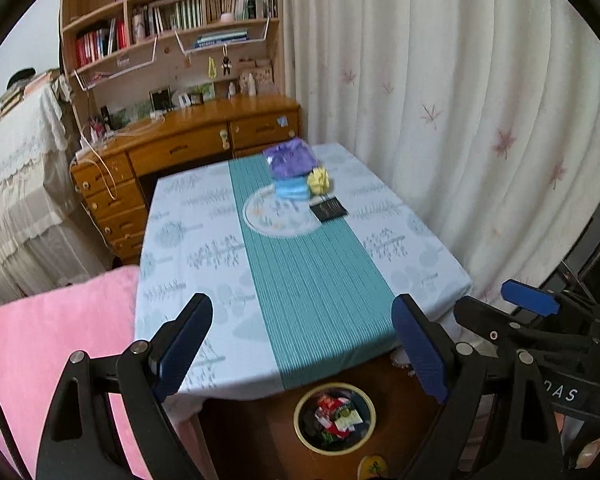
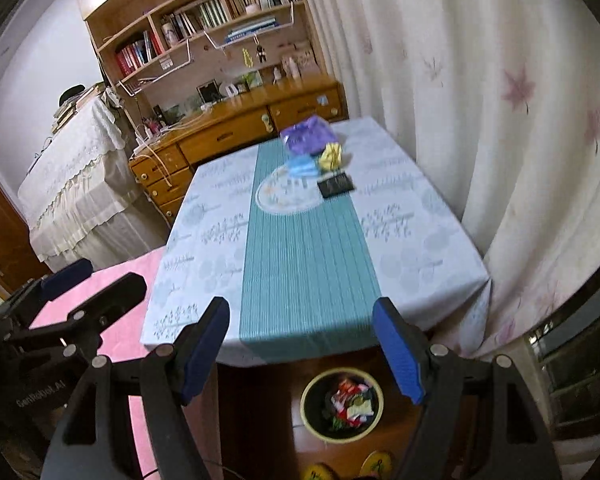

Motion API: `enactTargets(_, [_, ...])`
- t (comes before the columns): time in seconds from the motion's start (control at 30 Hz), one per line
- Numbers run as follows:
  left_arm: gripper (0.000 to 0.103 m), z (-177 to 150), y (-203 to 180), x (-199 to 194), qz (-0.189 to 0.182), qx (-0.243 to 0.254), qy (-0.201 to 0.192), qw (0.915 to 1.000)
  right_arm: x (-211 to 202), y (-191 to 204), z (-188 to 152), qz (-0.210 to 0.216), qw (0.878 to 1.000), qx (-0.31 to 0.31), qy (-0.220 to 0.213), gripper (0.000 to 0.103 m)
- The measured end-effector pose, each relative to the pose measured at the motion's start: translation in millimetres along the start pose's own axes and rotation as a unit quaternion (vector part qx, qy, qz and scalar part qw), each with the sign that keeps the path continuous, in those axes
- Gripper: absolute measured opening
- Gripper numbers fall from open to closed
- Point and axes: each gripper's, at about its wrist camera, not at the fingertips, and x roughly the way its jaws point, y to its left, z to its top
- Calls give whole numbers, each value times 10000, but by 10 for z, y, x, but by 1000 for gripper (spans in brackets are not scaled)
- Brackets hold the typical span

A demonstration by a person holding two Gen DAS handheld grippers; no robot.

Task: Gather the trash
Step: 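Raise both tools back above the table toward the mask and wrapper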

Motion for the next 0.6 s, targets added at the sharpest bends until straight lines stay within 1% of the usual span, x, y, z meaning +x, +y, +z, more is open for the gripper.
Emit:
enactTargets(0.07, [90, 103, 21, 27, 56, 3, -48, 10000, 13, 6, 104, -49, 10000, -19, -70, 75])
enactTargets(0.17, [90, 227, 50, 114, 142, -28, -8, 9999, 72, -12, 247, -105, 9999, -57, -117, 75])
enactTargets(0.33, [90, 404, 150, 465, 72, -189, 323, 9993, 298, -101, 573, -109, 9997, -98, -194, 75])
enactTargets(0.47, [90, 572, 267, 885, 15, -539, 621, 9966, 615, -227, 856, 0, 9999, -60, -152, 75])
enactTargets(0.6, [90, 831, 402, 1407, 4, -1081, 857, 9904, 1131, -404, 1208, 180, 9997, -132, 24, 75])
